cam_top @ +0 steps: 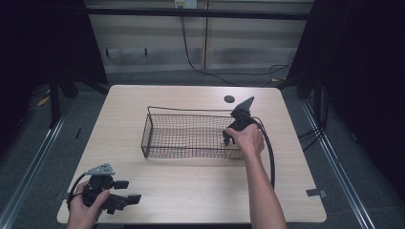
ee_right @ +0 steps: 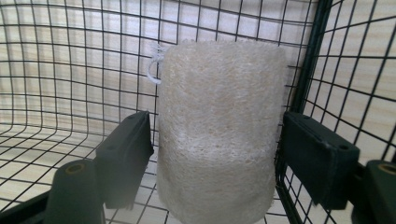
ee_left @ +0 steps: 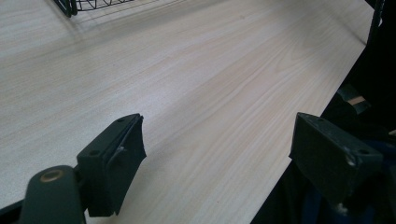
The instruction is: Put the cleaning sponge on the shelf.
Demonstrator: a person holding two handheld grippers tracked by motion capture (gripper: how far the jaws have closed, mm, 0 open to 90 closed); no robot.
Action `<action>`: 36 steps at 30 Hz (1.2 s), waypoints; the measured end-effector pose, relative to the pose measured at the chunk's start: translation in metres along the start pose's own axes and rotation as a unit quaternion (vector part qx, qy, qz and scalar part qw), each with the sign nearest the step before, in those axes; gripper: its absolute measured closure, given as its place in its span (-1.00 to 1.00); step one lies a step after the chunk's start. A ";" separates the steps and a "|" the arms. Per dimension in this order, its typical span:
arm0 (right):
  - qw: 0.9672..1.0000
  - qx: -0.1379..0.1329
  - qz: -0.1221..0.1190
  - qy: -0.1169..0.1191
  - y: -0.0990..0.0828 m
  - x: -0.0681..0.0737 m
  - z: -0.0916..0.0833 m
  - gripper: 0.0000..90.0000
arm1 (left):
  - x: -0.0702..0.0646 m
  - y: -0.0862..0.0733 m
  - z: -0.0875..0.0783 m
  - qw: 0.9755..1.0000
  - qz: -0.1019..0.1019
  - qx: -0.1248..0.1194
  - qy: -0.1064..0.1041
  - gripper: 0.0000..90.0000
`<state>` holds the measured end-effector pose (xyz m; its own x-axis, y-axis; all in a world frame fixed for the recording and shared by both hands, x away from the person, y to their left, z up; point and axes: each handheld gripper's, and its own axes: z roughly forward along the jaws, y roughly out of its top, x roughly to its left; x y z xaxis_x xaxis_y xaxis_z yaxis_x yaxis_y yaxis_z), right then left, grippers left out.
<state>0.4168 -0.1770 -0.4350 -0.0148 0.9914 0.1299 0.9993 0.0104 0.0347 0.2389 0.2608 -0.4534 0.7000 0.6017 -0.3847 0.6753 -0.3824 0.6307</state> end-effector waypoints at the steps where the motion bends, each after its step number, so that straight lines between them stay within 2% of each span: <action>1: 1.000 -0.004 0.000 0.001 -0.001 0.000 -0.001 -0.45 | 0.000 0.000 0.000 1.000 0.000 0.000 0.000 -0.61; 7: 1.000 -0.007 -0.007 0.010 -0.003 -0.003 -0.006 -0.50 | 0.000 0.000 0.000 1.000 0.000 0.002 -0.001 -0.61; 12: 0.999 -0.019 -0.015 0.037 -0.006 -0.008 -0.013 -0.53 | 0.000 0.000 0.000 1.000 0.001 0.003 0.000 -0.61; 20: 0.998 -0.035 -0.022 0.051 -0.011 -0.011 -0.022 -0.52 | 0.000 0.000 0.000 1.000 0.001 0.001 0.001 -0.61; 22: 0.997 -0.048 -0.025 0.055 -0.014 -0.013 -0.027 -0.58 | 0.000 0.000 0.001 1.000 0.001 0.002 0.002 -0.61; 24: 0.997 -0.050 -0.024 0.054 -0.015 -0.013 -0.029 -0.59 | 0.000 0.000 0.001 1.000 0.000 0.001 0.002 -0.61; 28: 0.995 -0.065 -0.043 0.067 -0.019 -0.020 -0.034 -0.57 | 0.000 0.000 0.001 1.000 0.000 0.001 0.002 -0.61; 33: 0.992 -0.084 -0.052 0.078 -0.024 -0.023 -0.038 -0.58 | 0.000 0.000 0.001 1.000 0.002 0.004 0.004 -0.61; 36: 0.990 -0.087 -0.065 0.090 -0.028 -0.024 -0.039 -0.57 | -0.001 0.000 0.001 1.000 0.002 0.004 0.005 -0.61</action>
<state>0.3882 -0.2063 -0.4006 -0.1644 0.9438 0.2868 0.9679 0.0982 0.2315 0.2388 0.2597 -0.4539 0.7012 0.6061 -0.3754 0.6735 -0.3902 0.6278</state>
